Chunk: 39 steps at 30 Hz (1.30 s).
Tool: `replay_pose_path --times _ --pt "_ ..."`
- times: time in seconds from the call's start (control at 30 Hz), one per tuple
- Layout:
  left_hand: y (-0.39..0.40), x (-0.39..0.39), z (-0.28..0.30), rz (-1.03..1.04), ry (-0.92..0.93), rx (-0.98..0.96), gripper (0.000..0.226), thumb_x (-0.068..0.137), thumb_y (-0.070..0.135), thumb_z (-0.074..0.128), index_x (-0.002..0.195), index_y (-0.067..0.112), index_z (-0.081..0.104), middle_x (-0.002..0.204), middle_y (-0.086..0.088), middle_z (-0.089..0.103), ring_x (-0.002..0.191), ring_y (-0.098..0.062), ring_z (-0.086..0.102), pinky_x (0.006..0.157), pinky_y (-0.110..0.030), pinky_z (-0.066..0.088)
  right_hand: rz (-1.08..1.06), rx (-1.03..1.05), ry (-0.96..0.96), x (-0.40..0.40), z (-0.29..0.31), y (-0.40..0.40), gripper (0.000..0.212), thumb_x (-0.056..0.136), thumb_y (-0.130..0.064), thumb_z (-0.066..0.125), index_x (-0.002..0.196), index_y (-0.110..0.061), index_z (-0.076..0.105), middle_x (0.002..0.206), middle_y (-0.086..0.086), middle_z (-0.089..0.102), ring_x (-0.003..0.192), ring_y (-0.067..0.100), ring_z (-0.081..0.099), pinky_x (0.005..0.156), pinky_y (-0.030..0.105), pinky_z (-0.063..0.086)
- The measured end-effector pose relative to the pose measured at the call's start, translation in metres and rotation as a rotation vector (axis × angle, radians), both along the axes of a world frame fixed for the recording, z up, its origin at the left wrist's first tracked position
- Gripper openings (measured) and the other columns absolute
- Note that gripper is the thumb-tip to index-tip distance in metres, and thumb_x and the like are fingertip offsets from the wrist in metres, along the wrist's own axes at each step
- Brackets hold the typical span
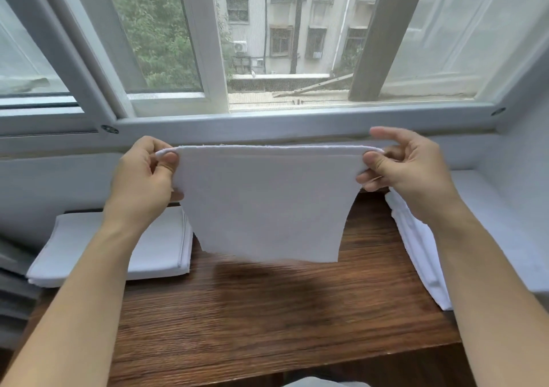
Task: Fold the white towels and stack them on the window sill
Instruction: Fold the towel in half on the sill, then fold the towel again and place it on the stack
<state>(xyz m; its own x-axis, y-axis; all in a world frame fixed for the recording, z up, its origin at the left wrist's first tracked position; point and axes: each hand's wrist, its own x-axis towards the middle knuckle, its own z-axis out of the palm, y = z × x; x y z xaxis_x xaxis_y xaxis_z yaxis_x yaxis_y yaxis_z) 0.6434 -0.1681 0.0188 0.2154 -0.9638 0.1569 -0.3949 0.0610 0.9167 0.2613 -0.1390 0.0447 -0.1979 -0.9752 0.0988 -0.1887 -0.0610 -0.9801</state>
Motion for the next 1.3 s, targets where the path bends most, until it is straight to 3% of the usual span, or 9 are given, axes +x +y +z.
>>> replay_pose_path --times 0.1,0.23,0.37,0.47,0.7,0.8,0.97,1.13,1.3 --pt "-0.017 0.002 0.001 -0.004 0.057 0.026 0.017 0.106 0.018 0.056 0.089 0.02 0.059 0.083 0.0 0.071 0.068 -0.022 0.068 0.064 -0.045 0.064 0.021 0.058 0.024 -0.001 0.001 -0.009 0.016 0.097 0.0 0.07 0.113 0.001 0.07 0.086 0.022 0.073 0.081 0.037 0.079 0.068 0.034 0.067" --pt "-0.032 -0.002 0.011 -0.069 0.247 0.033 0.015 0.104 0.017 0.059 0.09 0.01 0.061 0.061 0.008 0.068 0.084 -0.018 0.067 0.066 -0.028 0.064 0.033 0.071 0.043 -0.002 0.014 -0.022 0.002 0.1 -0.002 0.067 0.099 -0.002 0.068 0.089 0.023 0.072 0.076 0.03 0.08 0.065 0.032 0.066" --pt "-0.032 -0.009 0.024 -0.095 0.28 -0.033 0.017 0.105 0.02 0.055 0.089 0.013 0.056 0.09 -0.01 0.06 0.093 -0.019 0.063 0.073 -0.032 0.065 0.028 0.039 -0.021 0.003 0.029 -0.027 0.009 0.107 -0.007 0.057 0.098 -0.01 0.059 0.095 0.016 0.071 0.078 0.032 0.08 0.056 0.032 0.064" --pt "-0.014 -0.011 0.025 -0.12 0.266 -0.1 0.016 0.105 0.021 0.053 0.09 0.016 0.055 0.089 -0.007 0.06 0.089 -0.01 0.065 0.075 -0.03 0.065 0.042 -0.002 -0.031 0.002 0.029 -0.02 0.006 0.106 -0.005 0.058 0.102 -0.009 0.059 0.093 0.015 0.073 0.078 0.032 0.08 0.062 0.035 0.066" --pt "0.061 0.0 -0.056 -0.149 0.207 0.058 0.012 0.103 0.018 0.054 0.092 0.014 0.058 0.09 -0.009 0.065 0.085 -0.019 0.068 0.073 -0.019 0.06 0.099 0.193 0.012 -0.004 -0.047 0.048 0.012 0.1 0.008 0.061 0.107 0.007 0.071 0.098 0.024 0.077 0.092 0.036 0.079 0.08 0.039 0.066" --pt "0.104 0.002 -0.104 -0.127 0.103 0.251 0.012 0.104 0.022 0.054 0.095 0.018 0.061 0.095 -0.01 0.07 0.086 -0.022 0.07 0.067 -0.014 0.054 0.134 0.339 0.103 -0.004 -0.098 0.082 0.014 0.098 0.003 0.066 0.101 -0.005 0.077 0.095 0.01 0.08 0.093 0.028 0.079 0.087 0.045 0.065" --pt "0.158 0.006 -0.167 -0.123 0.005 0.422 0.013 0.104 0.02 0.057 0.094 0.021 0.065 0.089 0.008 0.072 0.083 -0.016 0.065 0.069 -0.032 0.046 0.163 0.618 0.126 0.0 -0.157 0.129 0.01 0.102 -0.01 0.065 0.106 -0.012 0.074 0.095 0.007 0.08 0.084 0.026 0.079 0.08 0.047 0.066" --pt "0.157 0.01 -0.179 -0.069 0.013 0.45 0.013 0.103 0.016 0.057 0.095 0.017 0.066 0.086 0.001 0.074 0.082 -0.017 0.065 0.069 -0.031 0.046 0.128 0.626 0.186 0.004 -0.18 0.13 0.012 0.101 -0.019 0.066 0.106 -0.025 0.076 0.088 0.002 0.078 0.076 0.034 0.073 0.063 0.03 0.059" --pt "0.111 -0.001 -0.178 -0.005 0.086 0.446 0.012 0.104 0.023 0.057 0.1 0.017 0.065 0.095 -0.003 0.073 0.089 -0.018 0.067 0.075 -0.036 0.051 0.061 0.587 0.212 0.006 -0.19 0.083 0.01 0.099 -0.025 0.068 0.105 -0.023 0.076 0.1 -0.001 0.077 0.097 0.019 0.073 0.078 0.035 0.061"
